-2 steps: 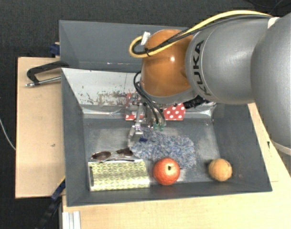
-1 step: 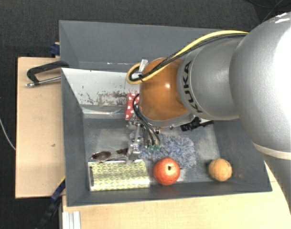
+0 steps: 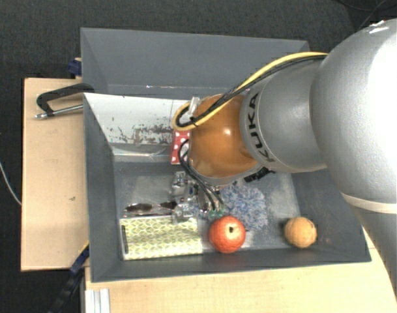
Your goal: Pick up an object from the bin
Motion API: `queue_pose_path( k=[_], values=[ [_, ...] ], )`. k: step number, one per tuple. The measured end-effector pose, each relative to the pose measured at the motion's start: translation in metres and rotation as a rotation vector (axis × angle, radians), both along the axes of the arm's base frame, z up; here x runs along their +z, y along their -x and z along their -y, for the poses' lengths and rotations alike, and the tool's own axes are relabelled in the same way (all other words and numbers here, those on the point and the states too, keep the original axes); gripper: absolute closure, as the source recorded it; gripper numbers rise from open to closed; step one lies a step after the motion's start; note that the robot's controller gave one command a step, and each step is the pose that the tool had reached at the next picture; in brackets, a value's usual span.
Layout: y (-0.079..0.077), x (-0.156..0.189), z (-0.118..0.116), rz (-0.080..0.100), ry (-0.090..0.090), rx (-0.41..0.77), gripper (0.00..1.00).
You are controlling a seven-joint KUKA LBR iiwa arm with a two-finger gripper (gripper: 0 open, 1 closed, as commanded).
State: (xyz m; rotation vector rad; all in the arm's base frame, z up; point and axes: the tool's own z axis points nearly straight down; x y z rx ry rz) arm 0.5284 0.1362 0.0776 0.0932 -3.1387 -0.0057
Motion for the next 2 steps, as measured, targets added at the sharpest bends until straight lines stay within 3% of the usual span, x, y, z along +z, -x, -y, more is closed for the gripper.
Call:
queue_pose_path(
  k=[1, 2],
  values=[
    [0.000, 0.000, 0.000, 0.000, 0.000, 0.000, 1.00],
    [-0.006, 0.173, 0.006, 0.012, 0.000, -0.014, 1.00]
  ],
)
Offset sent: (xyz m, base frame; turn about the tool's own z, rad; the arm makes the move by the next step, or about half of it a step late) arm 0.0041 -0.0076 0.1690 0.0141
